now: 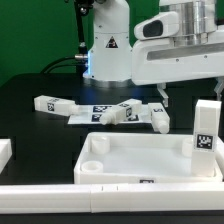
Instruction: Assemble desk
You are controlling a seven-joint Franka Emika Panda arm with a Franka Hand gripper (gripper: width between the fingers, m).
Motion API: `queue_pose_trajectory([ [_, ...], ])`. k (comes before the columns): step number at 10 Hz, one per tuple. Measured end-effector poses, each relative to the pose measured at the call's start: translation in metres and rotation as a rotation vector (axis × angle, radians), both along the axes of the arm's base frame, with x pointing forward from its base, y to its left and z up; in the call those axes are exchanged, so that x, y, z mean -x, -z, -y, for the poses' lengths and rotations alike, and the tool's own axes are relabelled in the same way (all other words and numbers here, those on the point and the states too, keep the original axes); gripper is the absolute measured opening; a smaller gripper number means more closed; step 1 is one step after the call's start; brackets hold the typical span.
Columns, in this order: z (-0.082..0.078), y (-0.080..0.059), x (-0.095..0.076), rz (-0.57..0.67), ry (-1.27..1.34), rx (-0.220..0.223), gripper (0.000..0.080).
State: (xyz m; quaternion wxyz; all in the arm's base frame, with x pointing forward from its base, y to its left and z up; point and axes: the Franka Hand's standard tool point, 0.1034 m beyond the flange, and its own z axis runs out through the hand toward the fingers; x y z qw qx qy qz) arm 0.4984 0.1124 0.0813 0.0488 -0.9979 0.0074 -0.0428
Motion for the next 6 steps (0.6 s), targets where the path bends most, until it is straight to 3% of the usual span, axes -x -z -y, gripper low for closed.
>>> queue_pose_trajectory([
  [4,0.005,0.001,-0.001,0.008,-0.115,0.014,0.0649],
  [6,0.024,0.022,0.029,-0.051,-0.099,0.025,0.0649],
])
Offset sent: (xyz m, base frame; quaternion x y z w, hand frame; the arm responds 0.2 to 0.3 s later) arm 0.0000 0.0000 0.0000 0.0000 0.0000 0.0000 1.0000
